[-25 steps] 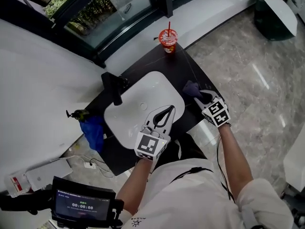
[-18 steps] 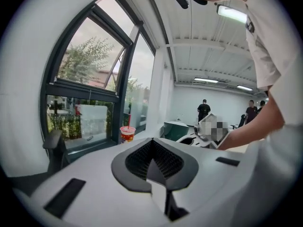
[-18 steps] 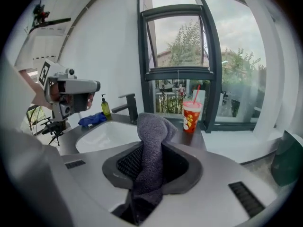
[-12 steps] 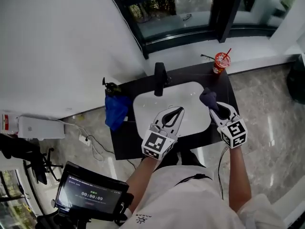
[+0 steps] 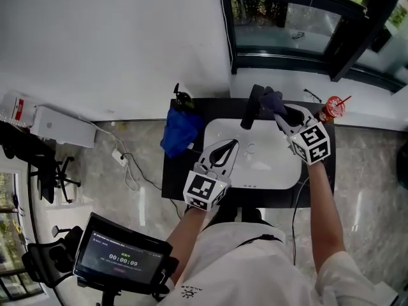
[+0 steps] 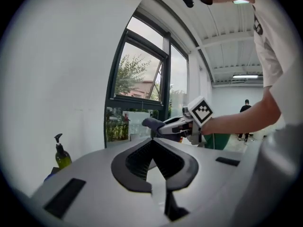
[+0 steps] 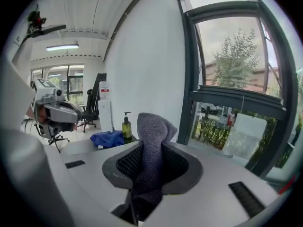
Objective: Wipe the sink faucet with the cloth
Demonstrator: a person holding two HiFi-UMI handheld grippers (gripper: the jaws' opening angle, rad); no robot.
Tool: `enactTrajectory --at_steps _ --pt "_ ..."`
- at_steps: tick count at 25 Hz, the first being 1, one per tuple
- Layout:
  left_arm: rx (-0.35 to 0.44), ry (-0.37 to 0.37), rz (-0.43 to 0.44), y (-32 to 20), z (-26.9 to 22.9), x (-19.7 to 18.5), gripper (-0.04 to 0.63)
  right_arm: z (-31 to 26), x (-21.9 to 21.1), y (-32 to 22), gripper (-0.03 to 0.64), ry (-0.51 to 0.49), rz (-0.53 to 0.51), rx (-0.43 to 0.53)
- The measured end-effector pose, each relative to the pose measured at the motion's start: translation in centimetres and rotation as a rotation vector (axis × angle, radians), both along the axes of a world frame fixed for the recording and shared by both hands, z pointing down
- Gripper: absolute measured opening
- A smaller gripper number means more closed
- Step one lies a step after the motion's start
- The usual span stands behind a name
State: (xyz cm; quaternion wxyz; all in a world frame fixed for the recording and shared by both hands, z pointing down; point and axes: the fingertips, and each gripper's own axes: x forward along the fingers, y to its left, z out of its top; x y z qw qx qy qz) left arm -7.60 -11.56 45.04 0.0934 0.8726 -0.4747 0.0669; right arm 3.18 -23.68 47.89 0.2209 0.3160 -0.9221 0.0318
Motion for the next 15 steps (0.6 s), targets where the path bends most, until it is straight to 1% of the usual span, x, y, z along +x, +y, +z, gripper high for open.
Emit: enactTrajectory --at_steps 4,10,12,15 --pt "-0.015 0.008 -0.057 -0.3 0.1 -1.7 0.0 0.7 -2.3 -4.6 0.101 0.161 -0.073 0.048" --pt "-0.023 0.014 -0.084 -0.2 0.4 -2.5 0.0 3.0 -3.7 -8.1 0.101 0.398 -0.164 0.099" --pt "-0.027 0.015 -0.085 -0.3 0.5 -2.4 0.0 3.9 -3.5 -8.4 0.101 0.441 -0.182 0.099" --pt "-0.032 0.013 -0.081 -0.6 0.7 -2.3 0.0 4.7 -3.8 -8.1 0.101 0.466 -0.217 0.1"
